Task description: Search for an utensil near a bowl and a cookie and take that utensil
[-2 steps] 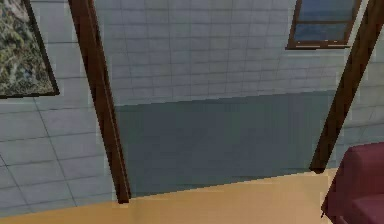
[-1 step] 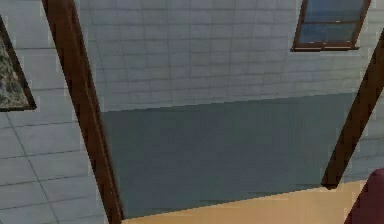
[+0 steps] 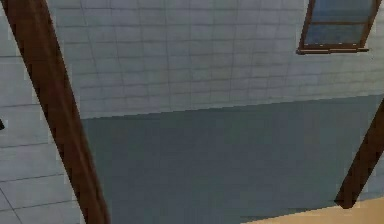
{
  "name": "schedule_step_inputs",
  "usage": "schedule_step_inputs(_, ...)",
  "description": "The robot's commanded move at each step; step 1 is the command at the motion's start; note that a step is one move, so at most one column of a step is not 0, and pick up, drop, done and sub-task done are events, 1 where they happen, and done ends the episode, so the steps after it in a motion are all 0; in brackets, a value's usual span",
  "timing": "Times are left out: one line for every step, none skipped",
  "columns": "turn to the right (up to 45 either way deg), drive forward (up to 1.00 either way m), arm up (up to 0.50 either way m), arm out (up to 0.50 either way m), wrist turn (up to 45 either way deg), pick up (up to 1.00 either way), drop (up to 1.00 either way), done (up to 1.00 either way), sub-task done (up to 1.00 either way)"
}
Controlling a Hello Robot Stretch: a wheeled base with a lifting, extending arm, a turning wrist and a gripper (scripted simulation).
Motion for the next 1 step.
schedule_step_inputs(6.0,0.0,0.0,0.0,0.0,0.0,0.0,0.0,0.0)
